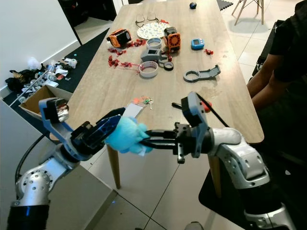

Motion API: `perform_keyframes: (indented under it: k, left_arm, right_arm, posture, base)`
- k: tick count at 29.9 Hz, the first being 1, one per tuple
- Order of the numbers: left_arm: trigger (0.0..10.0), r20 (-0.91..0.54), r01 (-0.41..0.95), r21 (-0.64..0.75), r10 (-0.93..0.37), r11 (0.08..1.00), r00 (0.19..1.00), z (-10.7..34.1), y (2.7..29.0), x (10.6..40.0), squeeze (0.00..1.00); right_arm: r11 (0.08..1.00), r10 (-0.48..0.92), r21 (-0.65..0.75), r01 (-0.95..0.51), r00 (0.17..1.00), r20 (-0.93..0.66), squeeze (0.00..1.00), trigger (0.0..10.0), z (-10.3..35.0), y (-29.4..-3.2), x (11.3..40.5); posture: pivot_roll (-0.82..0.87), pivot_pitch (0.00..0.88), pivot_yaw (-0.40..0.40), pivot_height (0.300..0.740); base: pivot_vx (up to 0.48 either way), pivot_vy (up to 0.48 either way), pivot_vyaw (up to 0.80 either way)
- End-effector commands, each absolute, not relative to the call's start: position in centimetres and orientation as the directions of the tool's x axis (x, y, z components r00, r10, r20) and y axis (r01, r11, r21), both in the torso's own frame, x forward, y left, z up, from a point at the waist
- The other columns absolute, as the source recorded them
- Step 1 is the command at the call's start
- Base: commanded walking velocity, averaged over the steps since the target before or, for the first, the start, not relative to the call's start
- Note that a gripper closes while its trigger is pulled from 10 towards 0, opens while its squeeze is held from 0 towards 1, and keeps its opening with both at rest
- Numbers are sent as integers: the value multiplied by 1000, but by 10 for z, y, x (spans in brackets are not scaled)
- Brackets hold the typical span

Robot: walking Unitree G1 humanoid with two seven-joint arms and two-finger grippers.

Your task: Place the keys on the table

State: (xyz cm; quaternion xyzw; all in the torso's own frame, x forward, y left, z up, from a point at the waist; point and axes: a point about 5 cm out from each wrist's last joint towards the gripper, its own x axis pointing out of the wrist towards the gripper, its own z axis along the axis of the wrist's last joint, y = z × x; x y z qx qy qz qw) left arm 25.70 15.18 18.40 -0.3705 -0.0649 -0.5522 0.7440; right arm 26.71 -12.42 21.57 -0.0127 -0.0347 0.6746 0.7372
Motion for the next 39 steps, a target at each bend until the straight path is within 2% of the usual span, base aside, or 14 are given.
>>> perform_keyframes:
  k: [1, 15, 32, 34, 39]
  left_arm:
    - [10000, 484, 856, -490, -766, 163, 423, 180, 160, 258, 0]
    - [10000, 472, 847, -499, -762, 183, 443, 177, 161, 262, 0]
    - [10000, 426, 809, -545, -759, 220, 493, 168, 158, 266, 0]
    - [10000, 433, 814, -541, -759, 213, 487, 169, 158, 266, 0]
    - [10000, 477, 859, -489, -779, 149, 406, 174, 161, 256, 0]
  right_arm:
    - [77, 996, -104, -992, 71, 57, 0, 0, 223, -123, 264]
    - [109, 993, -122, -987, 104, 53, 0, 0, 224, -127, 265]
    - [112, 992, -129, -985, 104, 69, 0, 0, 226, -125, 265]
    - [111, 992, -129, -985, 103, 69, 0, 0, 226, -125, 265]
    - [115, 992, -129, -985, 107, 70, 0, 0, 226, -125, 266]
  posture:
    - [-93, 136, 119, 740]
    - [-96, 126, 118, 740]
    - [-96, 133, 120, 740]
    - [-96, 133, 120, 740]
    - [-96, 133, 120, 740]
  base:
    - [0, 0, 0]
    - [0, 0, 0]
    - [0, 0, 0]
    - [0, 0, 0]
    - [0, 0, 0]
